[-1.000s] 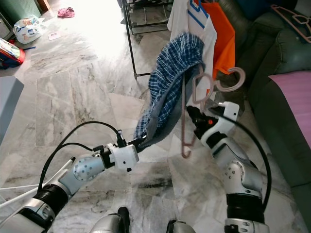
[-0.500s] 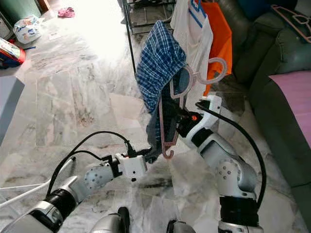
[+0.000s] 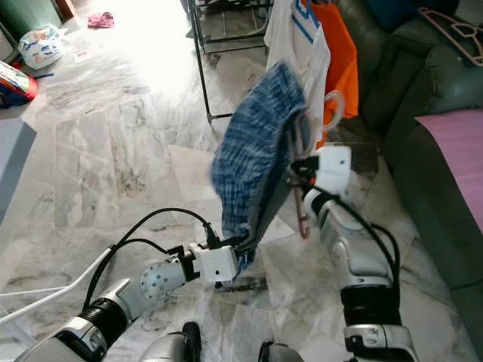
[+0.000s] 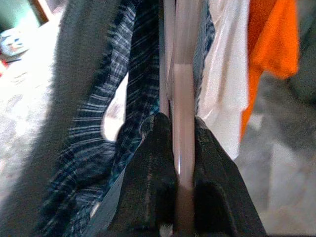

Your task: Hang hanger

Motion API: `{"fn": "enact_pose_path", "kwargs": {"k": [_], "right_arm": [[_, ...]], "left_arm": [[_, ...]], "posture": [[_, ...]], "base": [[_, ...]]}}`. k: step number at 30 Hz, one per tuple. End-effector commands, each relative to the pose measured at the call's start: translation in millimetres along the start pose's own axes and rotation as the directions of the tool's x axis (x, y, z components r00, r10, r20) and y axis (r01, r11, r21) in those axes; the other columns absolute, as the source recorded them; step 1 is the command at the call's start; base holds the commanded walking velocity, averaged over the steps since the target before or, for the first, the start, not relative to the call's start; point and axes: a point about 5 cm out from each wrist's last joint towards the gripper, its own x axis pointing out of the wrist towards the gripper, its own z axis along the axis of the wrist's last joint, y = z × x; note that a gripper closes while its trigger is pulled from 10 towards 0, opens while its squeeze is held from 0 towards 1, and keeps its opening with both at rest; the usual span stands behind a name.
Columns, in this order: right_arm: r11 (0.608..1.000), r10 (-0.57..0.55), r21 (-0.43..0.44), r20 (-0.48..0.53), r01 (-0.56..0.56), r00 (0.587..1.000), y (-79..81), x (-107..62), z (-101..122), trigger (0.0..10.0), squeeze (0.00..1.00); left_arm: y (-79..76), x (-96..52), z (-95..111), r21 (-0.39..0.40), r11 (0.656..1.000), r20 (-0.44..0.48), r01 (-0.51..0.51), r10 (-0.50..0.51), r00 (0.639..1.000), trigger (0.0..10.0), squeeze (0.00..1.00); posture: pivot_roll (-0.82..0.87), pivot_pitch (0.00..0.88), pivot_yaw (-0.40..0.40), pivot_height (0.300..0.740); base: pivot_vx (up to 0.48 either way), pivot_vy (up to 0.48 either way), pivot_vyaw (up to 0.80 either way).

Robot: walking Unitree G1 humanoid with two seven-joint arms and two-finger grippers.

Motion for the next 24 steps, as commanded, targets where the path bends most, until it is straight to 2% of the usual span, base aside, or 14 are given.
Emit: {"fn": "enact_pose_path", "kwargs": {"k": [1, 4, 8, 9, 10, 12, 16, 19, 22, 24], "right_arm": [[1.000, -0.019, -0.023, 0.043, 0.020, 0.999, 2.4, 2.7, 5.0, 10.0, 0.00], [0.999, -0.030, -0.018, 0.061, 0.032, 0.998, 5.2, 8.5, 9.3, 10.0, 0.00], [0.998, 0.017, -0.057, 0.066, -0.013, 0.998, 14.0, 12.2, 10.7, 10.0, 0.00], [0.996, 0.047, -0.076, 0.064, -0.042, 0.997, 18.5, 12.7, 9.0, 10.0, 0.00], [0.994, 0.062, -0.092, 0.065, -0.056, 0.996, 20.9, 12.6, 7.5, 10.0, 0.00], [0.986, 0.121, -0.121, 0.075, -0.112, 0.990, 29.2, 10.8, 4.2, 10.0, 0.00], [0.981, 0.161, -0.124, 0.105, -0.148, 0.981, 35.6, 8.0, 3.9, 10.0, 0.00], [0.964, 0.225, -0.181, 0.163, -0.195, 0.961, 44.9, 1.0, 3.2, 10.0, 0.00], [0.958, 0.237, -0.208, 0.182, -0.199, 0.954, 46.5, -1.6, 1.5, 10.0, 0.00], [0.958, 0.229, -0.214, 0.180, -0.189, 0.957, 43.3, -3.0, -3.0, 10.0, 0.00]], "left_arm": [[-5.8, 1.1, 3.9, 0.002, 0.999, 0.027, 0.045, -0.045, 0.999, 10.0, 0.00], [-9.0, 4.9, 9.9, -0.016, 0.997, 0.061, 0.074, -0.073, 0.995, 10.0, 0.00], [-10.4, 8.8, 13.4, -0.061, 0.996, 0.083, 0.063, -0.058, 0.995, 10.0, 0.00], [-9.9, 10.2, 14.7, -0.075, 0.996, 0.089, 0.049, -0.042, 0.995, 10.0, 0.92], [-9.9, 11.1, 15.6, -0.085, 0.995, 0.093, 0.046, -0.038, 0.995, 10.0, 1.00], [-9.7, 13.2, 17.8, -0.102, 0.994, 0.102, 0.043, -0.033, 0.994, 10.0, 1.00], [-9.2, 13.6, 18.5, -0.092, 0.995, 0.103, 0.040, -0.031, 0.994, 10.0, 1.00], [-9.0, 12.9, 18.4, -0.103, 0.994, 0.104, 0.038, -0.028, 0.994, 10.0, 1.00], [-11.3, 12.4, 18.5, -0.142, 0.988, 0.113, 0.062, -0.047, 0.993, 10.0, 1.00], [-10.4, 11.3, 20.0, -0.138, 0.989, 0.125, 0.056, -0.039, 0.991, 10.0, 1.00]], "posture": [[0.03, 0.242, 0.034, 0.740], [0.02, 0.245, 0.030, 0.740], [0.02, 0.247, 0.022, 0.740], [0.02, 0.249, 0.017, 0.740], [0.02, 0.250, 0.016, 0.740], [0.03, 0.252, 0.013, 0.740], [0.03, 0.254, 0.013, 0.740], [0.03, 0.257, 0.017, 0.740], [0.03, 0.256, 0.020, 0.740], [0.02, 0.256, 0.026, 0.740]], "base": [[0.000, 0.000, 0.00], [0.000, 0.000, 0.00], [0.000, 0.000, 0.00], [0.000, 0.000, 0.00], [0.000, 0.000, 0.00], [0.000, 0.000, 0.00], [0.000, 0.000, 0.00], [0.000, 0.000, 0.00], [0.000, 0.000, 0.00], [0.000, 0.000, 0.00]]}}
